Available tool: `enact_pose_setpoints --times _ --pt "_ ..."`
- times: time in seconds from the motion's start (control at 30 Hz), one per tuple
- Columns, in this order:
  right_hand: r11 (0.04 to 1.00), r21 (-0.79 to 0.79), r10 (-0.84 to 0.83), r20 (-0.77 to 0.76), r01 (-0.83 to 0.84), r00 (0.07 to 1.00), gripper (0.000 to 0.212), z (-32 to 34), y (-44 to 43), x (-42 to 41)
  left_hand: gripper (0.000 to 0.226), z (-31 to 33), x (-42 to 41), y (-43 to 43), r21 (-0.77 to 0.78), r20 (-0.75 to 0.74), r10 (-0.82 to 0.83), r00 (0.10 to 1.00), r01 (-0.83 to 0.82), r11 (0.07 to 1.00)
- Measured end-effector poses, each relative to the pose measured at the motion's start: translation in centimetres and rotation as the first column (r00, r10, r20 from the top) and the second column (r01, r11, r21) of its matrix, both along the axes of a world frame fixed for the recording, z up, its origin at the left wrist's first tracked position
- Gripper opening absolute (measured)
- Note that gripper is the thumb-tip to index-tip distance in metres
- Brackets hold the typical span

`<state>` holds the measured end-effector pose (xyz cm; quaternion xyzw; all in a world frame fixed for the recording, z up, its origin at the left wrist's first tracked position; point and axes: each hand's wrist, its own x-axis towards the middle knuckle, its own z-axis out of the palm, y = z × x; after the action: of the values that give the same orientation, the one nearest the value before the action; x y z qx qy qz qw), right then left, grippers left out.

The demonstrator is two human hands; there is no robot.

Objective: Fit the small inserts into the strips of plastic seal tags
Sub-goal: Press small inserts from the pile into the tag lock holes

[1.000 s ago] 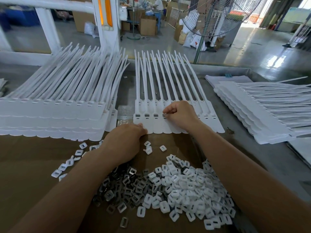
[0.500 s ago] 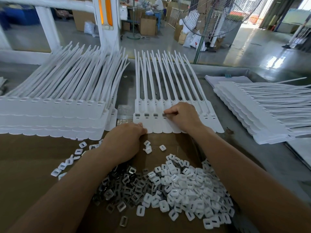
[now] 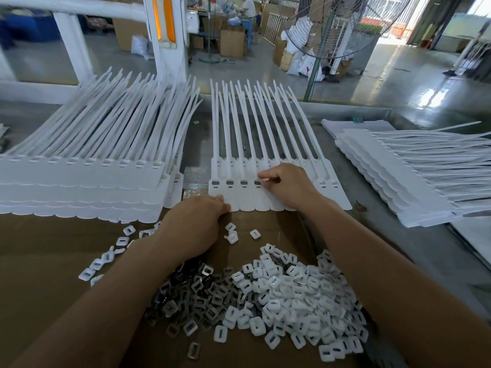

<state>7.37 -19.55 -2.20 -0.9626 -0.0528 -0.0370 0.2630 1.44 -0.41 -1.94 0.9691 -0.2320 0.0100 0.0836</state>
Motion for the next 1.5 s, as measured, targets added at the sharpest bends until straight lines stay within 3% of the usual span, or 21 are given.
enact_pose_setpoints --times 0.17,0.3,0.4,0.5,0.87,1.5 --pt "0.999 -0.004 0.041 -0.016 -0.041 0.999 0.034 1.8 0.2 -1.7 0.042 -0.1 0.0 0.1 -0.035 0.005 0.0 1.0 0.0 0.999" --pt "0.963 0.056 0.271 -0.136 -0.265 0.953 0.027 3.7 1.3 -5.3 0.042 -0.1 0.0 0.0 -0.038 0.01 0.006 1.0 -0.006 0.999" --pt "0.877 -0.067 0.451 -0.228 -0.476 0.863 0.024 4.3 3.0 -7.9 0.039 -0.2 0.1 0.0 -0.05 0.005 0.008 1.0 -0.008 0.999" --pt "0.811 -0.146 0.517 -0.273 -0.566 0.811 0.022 4.1 4.6 -9.7 0.04 -0.5 0.3 0.0 -0.058 0.012 0.008 1.0 -0.007 0.998" --pt "0.792 -0.286 0.453 -0.317 -0.539 0.833 0.022 3.4 6.7 -10.5 0.033 -0.9 0.7 0.1 -0.055 0.036 -0.03 0.999 0.032 0.998" --pt "0.837 -0.069 0.507 -0.277 -0.543 0.816 0.017 3.5 5.4 -10.3 0.043 -0.6 0.6 0.1 -0.033 0.001 0.004 1.0 -0.004 0.999"
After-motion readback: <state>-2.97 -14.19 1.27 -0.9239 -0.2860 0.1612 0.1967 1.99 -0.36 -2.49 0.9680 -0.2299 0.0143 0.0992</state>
